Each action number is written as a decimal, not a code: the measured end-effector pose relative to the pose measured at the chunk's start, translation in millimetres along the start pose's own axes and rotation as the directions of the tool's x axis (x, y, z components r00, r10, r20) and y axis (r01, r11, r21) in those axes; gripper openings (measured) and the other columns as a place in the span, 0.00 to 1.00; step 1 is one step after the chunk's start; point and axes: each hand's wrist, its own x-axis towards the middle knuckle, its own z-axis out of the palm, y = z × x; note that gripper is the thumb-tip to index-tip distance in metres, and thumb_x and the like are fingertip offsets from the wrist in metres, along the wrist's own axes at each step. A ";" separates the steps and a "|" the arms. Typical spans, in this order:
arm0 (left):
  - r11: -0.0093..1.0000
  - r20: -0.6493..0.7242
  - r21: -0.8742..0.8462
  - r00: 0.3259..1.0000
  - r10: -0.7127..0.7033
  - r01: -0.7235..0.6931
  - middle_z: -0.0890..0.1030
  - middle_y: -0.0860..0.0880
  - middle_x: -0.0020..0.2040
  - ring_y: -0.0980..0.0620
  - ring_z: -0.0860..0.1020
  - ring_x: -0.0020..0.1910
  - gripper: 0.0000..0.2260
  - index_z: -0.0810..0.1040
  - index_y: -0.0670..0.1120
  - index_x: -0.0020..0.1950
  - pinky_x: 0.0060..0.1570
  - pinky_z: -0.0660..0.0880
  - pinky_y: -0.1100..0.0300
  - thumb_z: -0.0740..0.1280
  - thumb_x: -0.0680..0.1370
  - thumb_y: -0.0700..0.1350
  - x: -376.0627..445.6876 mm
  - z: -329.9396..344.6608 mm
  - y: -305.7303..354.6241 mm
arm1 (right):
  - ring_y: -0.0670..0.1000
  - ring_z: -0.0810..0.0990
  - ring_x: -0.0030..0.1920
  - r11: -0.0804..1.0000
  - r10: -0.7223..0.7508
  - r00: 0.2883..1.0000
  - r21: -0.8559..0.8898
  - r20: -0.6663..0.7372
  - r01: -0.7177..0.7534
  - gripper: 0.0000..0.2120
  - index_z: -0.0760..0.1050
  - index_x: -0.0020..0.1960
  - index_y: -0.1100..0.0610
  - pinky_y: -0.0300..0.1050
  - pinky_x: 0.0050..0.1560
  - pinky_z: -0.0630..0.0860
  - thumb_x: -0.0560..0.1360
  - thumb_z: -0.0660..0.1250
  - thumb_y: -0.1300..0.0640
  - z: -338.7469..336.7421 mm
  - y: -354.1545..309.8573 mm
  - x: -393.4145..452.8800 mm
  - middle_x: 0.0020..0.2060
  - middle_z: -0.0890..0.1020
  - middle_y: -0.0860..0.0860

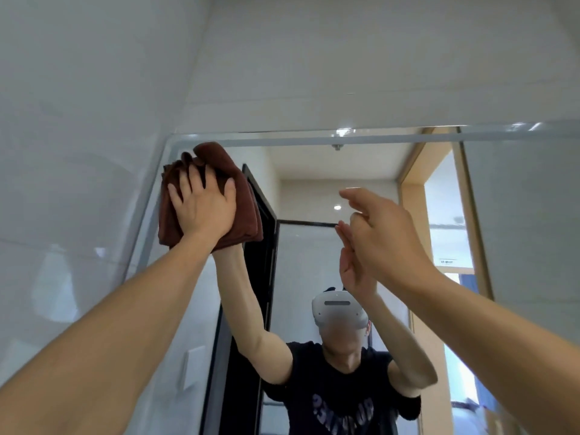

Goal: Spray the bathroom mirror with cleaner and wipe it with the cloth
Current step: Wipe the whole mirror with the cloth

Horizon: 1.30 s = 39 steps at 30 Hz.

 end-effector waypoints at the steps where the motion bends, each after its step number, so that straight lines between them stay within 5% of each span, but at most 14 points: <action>1: 1.000 -0.002 -0.002 1.000 0.009 -0.009 0.58 0.41 0.80 0.42 0.52 0.80 0.30 0.58 0.48 0.80 0.77 0.47 0.39 0.46 0.81 0.62 -8.8 -0.6 14.5 | 0.40 0.77 0.41 1.000 0.008 1.000 -0.004 -0.005 -0.008 0.23 0.72 0.72 0.49 0.20 0.36 0.69 0.81 0.54 0.64 -7.0 5.2 -1.8 0.66 0.77 0.50; 4: 0.996 0.010 -0.005 0.996 0.086 -0.086 0.57 0.41 0.80 0.42 0.52 0.80 0.30 0.58 0.47 0.80 0.77 0.47 0.39 0.47 0.82 0.61 -37.5 -2.1 70.4 | 0.38 0.76 0.47 0.999 0.048 0.999 -0.012 -0.016 -0.048 0.23 0.71 0.73 0.50 0.19 0.37 0.66 0.81 0.54 0.65 -29.4 22.9 -7.4 0.70 0.75 0.51; 8: 0.974 0.022 -0.035 0.974 0.226 -0.225 0.59 0.41 0.80 0.41 0.54 0.79 0.30 0.59 0.48 0.79 0.77 0.47 0.39 0.48 0.81 0.61 -84.8 -5.4 168.5 | 0.36 0.73 0.42 0.994 0.095 0.993 -0.048 -0.069 -0.098 0.23 0.71 0.73 0.51 0.17 0.37 0.66 0.81 0.54 0.66 -70.6 48.6 -9.4 0.68 0.76 0.51; 11: 0.940 0.033 -0.092 0.943 0.332 -0.328 0.60 0.42 0.79 0.40 0.54 0.79 0.30 0.60 0.48 0.79 0.77 0.47 0.39 0.49 0.80 0.61 -123.2 -7.2 248.0 | 0.48 0.77 0.63 0.986 0.091 0.991 -0.129 -0.096 -0.103 0.23 0.72 0.72 0.53 0.29 0.58 0.66 0.80 0.55 0.67 -110.5 70.3 -12.1 0.68 0.76 0.50; 15: 0.874 0.075 -0.178 0.880 0.470 -0.452 0.56 0.41 0.80 0.40 0.51 0.80 0.31 0.57 0.48 0.80 0.76 0.43 0.38 0.48 0.80 0.61 -178.8 -7.8 346.5 | 0.50 0.75 0.67 0.975 0.106 0.981 -0.176 -0.163 -0.135 0.23 0.72 0.72 0.54 0.36 0.62 0.67 0.79 0.56 0.66 -168.9 104.5 -25.9 0.66 0.78 0.51; 20: 0.745 0.156 -0.280 0.737 0.658 -0.605 0.53 0.43 0.81 0.41 0.47 0.80 0.29 0.53 0.48 0.81 0.76 0.38 0.39 0.49 0.82 0.57 -244.8 -12.1 426.7 | 0.48 0.77 0.63 0.947 0.169 0.964 -0.237 -0.203 -0.216 0.23 0.72 0.71 0.55 0.21 0.47 0.62 0.79 0.56 0.68 -234.1 149.9 -46.2 0.62 0.79 0.51; 23: 0.709 0.133 -0.337 0.714 0.687 -0.619 0.56 0.44 0.81 0.43 0.51 0.80 0.25 0.55 0.48 0.81 0.78 0.42 0.43 0.49 0.84 0.53 -240.8 -17.5 424.6 | 0.50 0.78 0.60 0.939 0.149 0.971 -0.280 -0.189 -0.198 0.20 0.73 0.68 0.56 0.24 0.47 0.67 0.80 0.55 0.67 -241.6 165.6 -53.2 0.55 0.79 0.49; 26: 0.613 0.106 -0.458 0.645 0.757 -0.644 0.62 0.45 0.79 0.45 0.59 0.78 0.24 0.60 0.47 0.79 0.78 0.51 0.49 0.52 0.83 0.48 -217.5 -29.4 402.8 | 0.51 0.75 0.66 0.931 0.125 0.977 -0.321 -0.171 -0.176 0.20 0.69 0.73 0.55 0.34 0.61 0.66 0.82 0.57 0.63 -220.4 170.4 -43.9 0.66 0.77 0.52; 29: 0.549 0.175 -0.731 0.667 0.724 -0.404 0.75 0.44 0.69 0.44 0.73 0.68 0.20 0.68 0.47 0.75 0.66 0.68 0.54 0.55 0.82 0.42 -185.6 -50.0 385.1 | 0.51 0.69 0.72 0.935 0.055 0.979 -0.334 -0.195 -0.119 0.22 0.63 0.76 0.55 0.42 0.72 0.62 0.82 0.57 0.58 -183.6 166.4 -21.8 0.71 0.71 0.52; 33: 0.493 0.321 -0.847 0.546 0.774 -0.201 0.72 0.45 0.73 0.48 0.69 0.72 0.20 0.69 0.47 0.76 0.72 0.64 0.56 0.54 0.84 0.40 -149.9 -70.2 343.2 | 0.54 0.55 0.79 0.845 0.171 0.942 -0.449 -0.288 -0.290 0.26 0.54 0.80 0.54 0.58 0.78 0.53 0.84 0.52 0.48 -130.5 167.9 4.7 0.78 0.60 0.52; 36: 0.498 0.232 -0.821 0.633 0.738 -0.280 0.76 0.47 0.69 0.50 0.73 0.69 0.17 0.75 0.45 0.71 0.69 0.67 0.59 0.54 0.85 0.41 -124.2 -76.4 276.3 | 0.57 0.51 0.80 0.730 0.159 0.927 -0.592 -0.338 -0.341 0.27 0.60 0.78 0.56 0.63 0.78 0.48 0.83 0.48 0.45 -96.2 165.4 11.2 0.79 0.60 0.54; 39: 0.632 0.097 -0.638 0.768 0.633 -0.440 0.79 0.47 0.62 0.49 0.77 0.60 0.15 0.77 0.44 0.66 0.60 0.70 0.59 0.55 0.84 0.43 -94.2 -80.1 193.7 | 0.58 0.54 0.79 0.706 0.017 0.967 -0.681 -0.255 -0.192 0.28 0.64 0.76 0.56 0.63 0.77 0.49 0.82 0.48 0.44 -59.5 140.1 21.3 0.77 0.63 0.54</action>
